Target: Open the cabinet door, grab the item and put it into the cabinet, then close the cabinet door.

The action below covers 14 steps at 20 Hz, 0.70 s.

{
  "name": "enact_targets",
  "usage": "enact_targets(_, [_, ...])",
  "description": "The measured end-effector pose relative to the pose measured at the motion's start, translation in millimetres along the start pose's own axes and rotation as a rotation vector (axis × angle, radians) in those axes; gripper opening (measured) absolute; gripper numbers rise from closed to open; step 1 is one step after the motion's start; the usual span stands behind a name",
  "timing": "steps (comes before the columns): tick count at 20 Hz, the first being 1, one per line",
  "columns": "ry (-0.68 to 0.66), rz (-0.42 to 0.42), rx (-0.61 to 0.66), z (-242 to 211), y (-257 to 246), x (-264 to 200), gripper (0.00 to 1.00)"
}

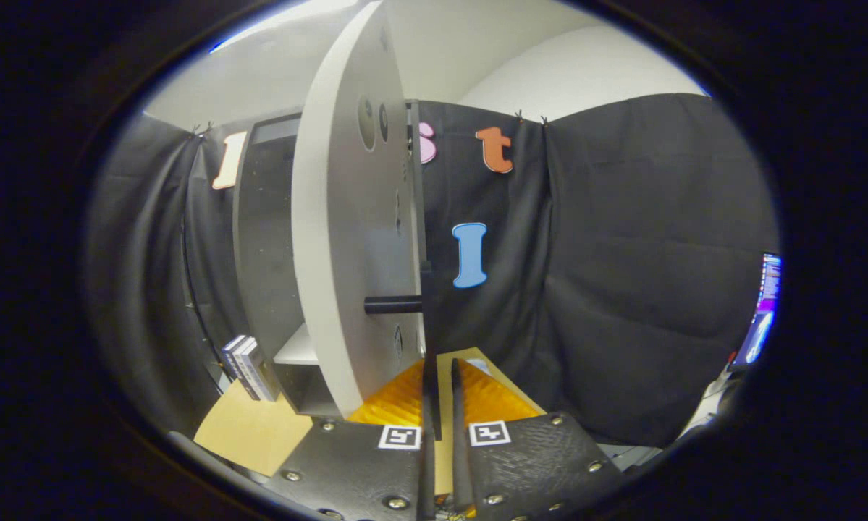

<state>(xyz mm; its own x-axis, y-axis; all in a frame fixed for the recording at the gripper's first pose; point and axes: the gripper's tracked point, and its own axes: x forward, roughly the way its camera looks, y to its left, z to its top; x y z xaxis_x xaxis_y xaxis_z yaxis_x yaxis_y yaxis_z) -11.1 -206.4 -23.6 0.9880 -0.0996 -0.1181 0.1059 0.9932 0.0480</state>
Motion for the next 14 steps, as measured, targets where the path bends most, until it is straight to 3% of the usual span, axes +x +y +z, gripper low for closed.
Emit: enact_targets(14, [0.006, 0.230, 0.036, -4.4, -81.0, 16.5, 0.03])
